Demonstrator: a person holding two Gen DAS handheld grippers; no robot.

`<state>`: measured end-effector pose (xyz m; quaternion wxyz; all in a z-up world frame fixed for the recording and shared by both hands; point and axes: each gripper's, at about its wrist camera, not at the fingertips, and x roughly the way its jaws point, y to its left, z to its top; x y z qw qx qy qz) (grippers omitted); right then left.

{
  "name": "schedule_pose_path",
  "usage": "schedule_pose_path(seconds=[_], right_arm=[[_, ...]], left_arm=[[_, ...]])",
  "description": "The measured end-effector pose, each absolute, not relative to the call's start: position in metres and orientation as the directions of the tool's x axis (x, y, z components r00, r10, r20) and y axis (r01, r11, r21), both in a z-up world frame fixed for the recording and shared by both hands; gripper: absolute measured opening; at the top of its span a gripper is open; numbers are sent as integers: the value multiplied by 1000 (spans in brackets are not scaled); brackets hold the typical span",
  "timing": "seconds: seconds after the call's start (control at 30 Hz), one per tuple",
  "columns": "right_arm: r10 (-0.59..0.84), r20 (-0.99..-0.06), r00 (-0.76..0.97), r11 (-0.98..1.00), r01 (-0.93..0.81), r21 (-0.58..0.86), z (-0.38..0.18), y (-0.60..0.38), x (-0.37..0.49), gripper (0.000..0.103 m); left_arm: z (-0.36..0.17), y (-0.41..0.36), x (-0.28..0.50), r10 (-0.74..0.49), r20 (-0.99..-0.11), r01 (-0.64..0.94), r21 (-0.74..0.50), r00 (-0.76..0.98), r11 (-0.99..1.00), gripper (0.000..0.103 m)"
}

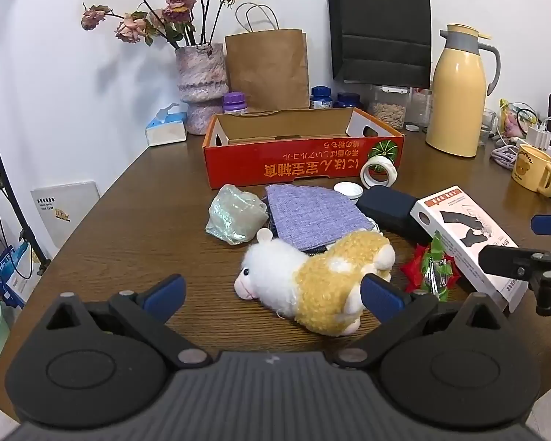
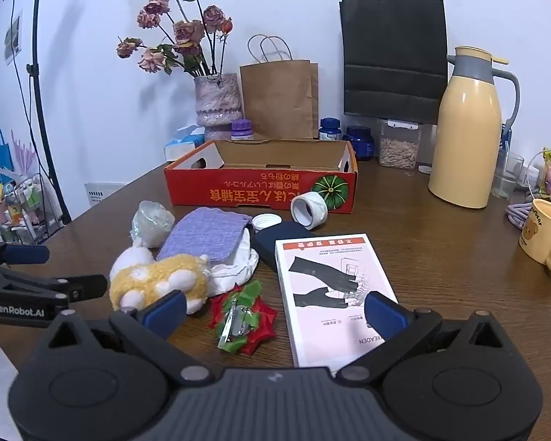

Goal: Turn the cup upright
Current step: 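Move both tools toward the plush sheep and the white glove booklet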

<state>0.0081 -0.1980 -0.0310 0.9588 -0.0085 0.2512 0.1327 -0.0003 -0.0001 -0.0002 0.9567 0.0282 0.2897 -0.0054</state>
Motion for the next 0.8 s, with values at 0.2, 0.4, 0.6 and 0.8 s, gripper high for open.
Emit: schedule_pose_path(seconds=[0.2, 0.4, 0.6, 0.8], right_arm=[[253, -488, 836, 964, -261, 53, -31, -198, 9, 103], [252, -489, 835, 964, -262, 50, -31, -197, 9, 103], [255, -489, 834, 963, -264, 53, -31, -198, 9, 103], [254, -490, 834, 963, -263, 53, -31, -197, 9, 103]], left_arm=[[6, 0, -1, 2, -563, 29, 46, 826, 998, 103], [6, 0, -2, 1, -561, 34, 53, 828, 998, 103], [4, -1, -2, 2, -558, 35, 57, 830, 998, 103], [4, -1, -2, 1, -558, 37, 56, 830, 998, 103]])
